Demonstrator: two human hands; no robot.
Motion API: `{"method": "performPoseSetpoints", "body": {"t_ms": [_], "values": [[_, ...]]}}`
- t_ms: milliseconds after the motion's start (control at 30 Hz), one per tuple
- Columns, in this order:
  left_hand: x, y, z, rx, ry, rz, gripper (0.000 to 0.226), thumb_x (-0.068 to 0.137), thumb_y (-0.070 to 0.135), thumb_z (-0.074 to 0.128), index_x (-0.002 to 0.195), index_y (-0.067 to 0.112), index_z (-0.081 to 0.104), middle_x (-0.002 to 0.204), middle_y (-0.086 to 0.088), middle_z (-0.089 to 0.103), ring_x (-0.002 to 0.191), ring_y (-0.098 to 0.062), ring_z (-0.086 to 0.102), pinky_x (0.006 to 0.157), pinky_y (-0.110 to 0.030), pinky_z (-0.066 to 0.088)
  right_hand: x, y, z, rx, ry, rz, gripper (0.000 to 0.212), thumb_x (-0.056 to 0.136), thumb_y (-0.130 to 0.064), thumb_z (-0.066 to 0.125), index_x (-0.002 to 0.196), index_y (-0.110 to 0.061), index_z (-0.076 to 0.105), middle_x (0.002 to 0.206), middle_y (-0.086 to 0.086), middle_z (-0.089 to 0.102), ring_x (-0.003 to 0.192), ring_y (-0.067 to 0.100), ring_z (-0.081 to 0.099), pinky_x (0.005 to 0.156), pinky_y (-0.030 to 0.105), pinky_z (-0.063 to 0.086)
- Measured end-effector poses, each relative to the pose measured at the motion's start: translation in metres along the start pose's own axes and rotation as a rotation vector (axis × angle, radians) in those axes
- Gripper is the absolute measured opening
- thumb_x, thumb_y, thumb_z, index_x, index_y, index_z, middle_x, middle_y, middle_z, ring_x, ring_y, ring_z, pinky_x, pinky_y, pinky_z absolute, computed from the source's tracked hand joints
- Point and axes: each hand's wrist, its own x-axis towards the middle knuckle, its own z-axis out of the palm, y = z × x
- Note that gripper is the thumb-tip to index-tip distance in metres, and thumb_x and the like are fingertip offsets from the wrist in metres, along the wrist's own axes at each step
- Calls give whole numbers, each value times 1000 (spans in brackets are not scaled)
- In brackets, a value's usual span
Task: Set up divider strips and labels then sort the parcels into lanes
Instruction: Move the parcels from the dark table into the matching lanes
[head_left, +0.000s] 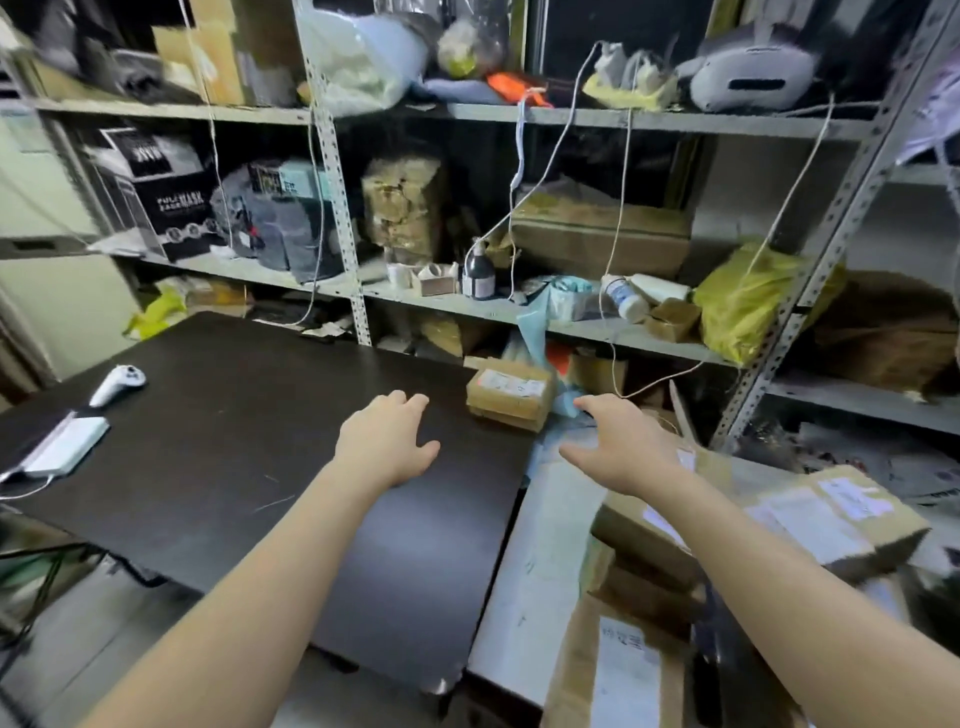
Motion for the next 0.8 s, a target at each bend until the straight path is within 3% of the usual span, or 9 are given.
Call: {"method": "performPoseSetpoints", "body": {"t_ms": [400, 600, 800], "values": [[175, -52, 84, -48, -166, 40, 59, 97, 52, 50, 149, 26, 39, 135, 1, 51, 127, -22, 50, 92, -41, 51, 174, 18, 97, 103, -109, 178, 65, 84, -54, 68, 141, -26, 53, 136, 2, 60, 127, 26, 56, 100, 46, 51], [268, -56, 142, -115, -259, 74, 60, 97, 51, 51, 150, 25, 39, 137, 1, 51, 128, -22, 50, 93, -41, 51, 246, 36, 150, 215, -108, 307, 57, 85, -41, 72, 136, -20, 59, 129, 5, 65, 118, 29, 60, 94, 43, 54], [350, -46, 207, -334, -356, 90, 69, 100, 51, 50, 157, 19, 30, 154, -8, 43, 139, -28, 44, 107, -42, 42, 301, 45, 203, 293, -82, 440, 60, 86, -37, 73, 141, -22, 55, 129, 8, 63, 122, 30, 57, 95, 37, 47]]}}
